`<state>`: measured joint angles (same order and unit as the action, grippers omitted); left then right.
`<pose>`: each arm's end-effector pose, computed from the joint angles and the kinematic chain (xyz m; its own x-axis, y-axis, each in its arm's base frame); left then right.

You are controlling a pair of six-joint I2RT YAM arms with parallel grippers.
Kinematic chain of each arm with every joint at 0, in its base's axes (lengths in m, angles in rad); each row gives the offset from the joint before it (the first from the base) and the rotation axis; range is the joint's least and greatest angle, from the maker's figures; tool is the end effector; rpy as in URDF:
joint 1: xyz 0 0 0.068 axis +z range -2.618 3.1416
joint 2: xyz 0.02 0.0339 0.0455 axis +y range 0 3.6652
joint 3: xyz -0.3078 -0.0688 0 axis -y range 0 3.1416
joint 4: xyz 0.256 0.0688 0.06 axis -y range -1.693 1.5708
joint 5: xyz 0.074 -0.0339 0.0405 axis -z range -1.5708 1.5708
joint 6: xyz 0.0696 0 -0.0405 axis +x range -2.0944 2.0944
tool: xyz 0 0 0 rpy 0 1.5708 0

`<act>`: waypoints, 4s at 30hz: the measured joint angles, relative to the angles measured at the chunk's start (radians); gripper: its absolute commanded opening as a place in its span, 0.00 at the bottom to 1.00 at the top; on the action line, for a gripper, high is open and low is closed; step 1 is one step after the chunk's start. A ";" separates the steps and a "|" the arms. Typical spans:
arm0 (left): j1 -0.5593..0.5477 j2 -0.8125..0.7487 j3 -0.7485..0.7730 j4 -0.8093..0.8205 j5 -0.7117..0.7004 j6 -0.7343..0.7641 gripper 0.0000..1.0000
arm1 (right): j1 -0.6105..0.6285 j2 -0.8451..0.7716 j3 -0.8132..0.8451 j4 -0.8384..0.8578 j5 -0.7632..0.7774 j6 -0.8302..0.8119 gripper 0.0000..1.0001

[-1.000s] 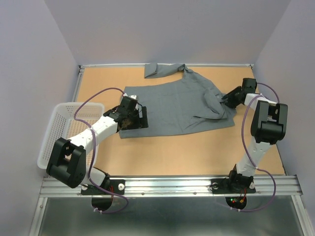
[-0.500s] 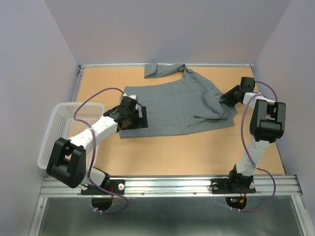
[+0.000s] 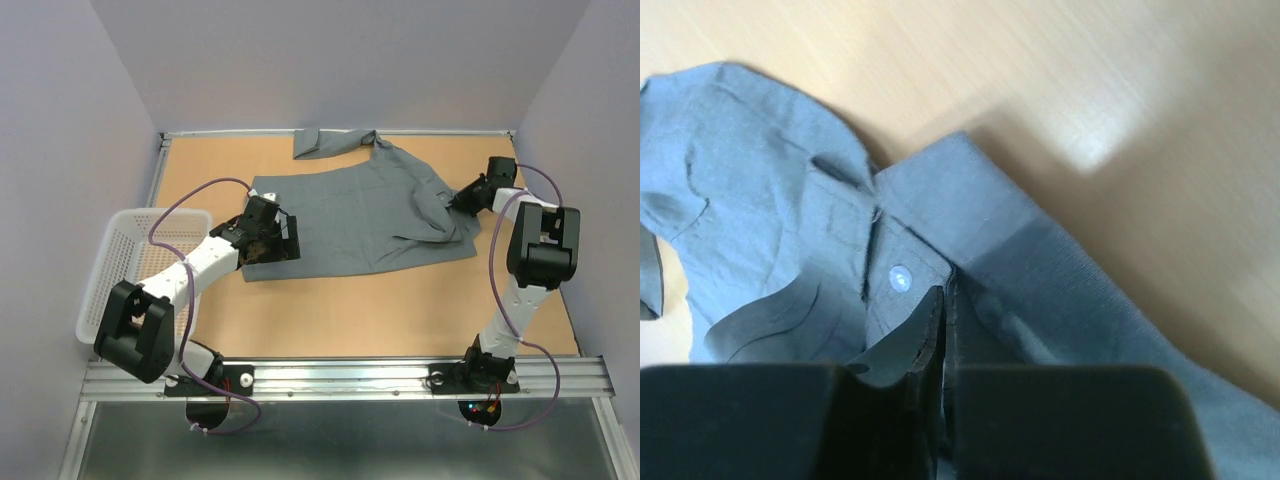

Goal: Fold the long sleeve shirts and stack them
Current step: Fold the shirt

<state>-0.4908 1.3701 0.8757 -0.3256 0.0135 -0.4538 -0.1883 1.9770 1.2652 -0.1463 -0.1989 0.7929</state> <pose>0.2733 -0.1471 0.2415 -0.7897 -0.0750 -0.6088 0.1482 0.9398 -0.3079 0.4620 -0.0740 0.1669 -0.4813 0.8026 -0.3524 0.5692 0.5919 0.5707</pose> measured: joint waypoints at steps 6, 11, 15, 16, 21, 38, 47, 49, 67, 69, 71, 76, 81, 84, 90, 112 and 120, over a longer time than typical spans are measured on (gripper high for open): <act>0.000 -0.025 0.000 0.001 -0.032 0.006 0.98 | 0.015 -0.072 0.054 -0.025 -0.018 -0.081 0.01; 0.000 -0.060 0.000 0.023 -0.045 0.023 0.98 | 0.083 -0.188 0.164 -0.024 -0.085 -0.223 0.01; 0.000 -0.090 0.008 0.048 -0.049 0.046 0.98 | 0.158 -0.253 0.200 -0.026 -0.156 -0.336 0.01; 0.000 -0.096 0.013 0.053 -0.051 0.051 0.98 | 0.182 -0.263 0.202 -0.029 -0.170 -0.368 0.01; 0.000 -0.125 0.041 0.079 -0.061 0.067 0.98 | 0.299 -0.271 0.208 -0.071 -0.206 -0.467 0.01; 0.009 -0.139 0.074 0.098 -0.104 -0.037 0.97 | 0.645 -0.208 0.314 -0.078 -0.050 -0.432 0.01; 0.052 -0.139 0.074 0.104 -0.098 -0.094 0.97 | 0.747 -0.111 0.296 0.030 0.086 -0.290 0.01; 0.052 -0.139 0.074 0.106 -0.094 -0.095 0.96 | 0.745 -0.101 0.290 0.054 0.113 -0.262 0.01; 0.095 -0.124 0.073 0.129 -0.071 -0.102 0.96 | 0.738 -0.050 0.291 0.358 0.251 -0.111 0.02; 0.110 -0.118 0.073 0.135 -0.064 -0.103 0.96 | 0.738 -0.049 0.293 0.387 0.231 -0.103 0.16; 0.126 -0.110 0.073 0.143 -0.056 -0.103 0.97 | 0.737 -0.035 0.300 0.411 0.188 -0.088 0.42; 0.170 -0.085 0.074 0.161 -0.039 -0.101 0.96 | 0.737 0.019 0.301 0.416 0.064 -0.079 0.82; 0.196 0.009 0.138 0.163 -0.029 -0.073 0.98 | 0.737 0.019 0.291 0.315 0.014 -0.146 0.86; 0.198 0.090 0.220 0.165 -0.025 -0.048 0.98 | 0.729 -0.029 0.289 0.208 0.045 -0.211 0.86; 0.198 0.343 0.471 0.161 0.024 0.020 0.97 | 0.630 -0.291 0.163 0.026 0.124 -0.312 0.85; 0.196 0.976 1.017 0.206 0.243 0.360 0.73 | 0.563 -0.618 -0.247 -0.185 0.079 -0.420 0.85; 0.196 1.041 1.073 0.205 0.299 0.360 0.65 | 0.563 -0.636 -0.279 -0.186 0.078 -0.422 0.85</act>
<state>-0.2947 2.4107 1.9488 -0.1204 0.3126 -0.0937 0.3744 1.3411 0.9859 -0.3325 -0.1207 0.3714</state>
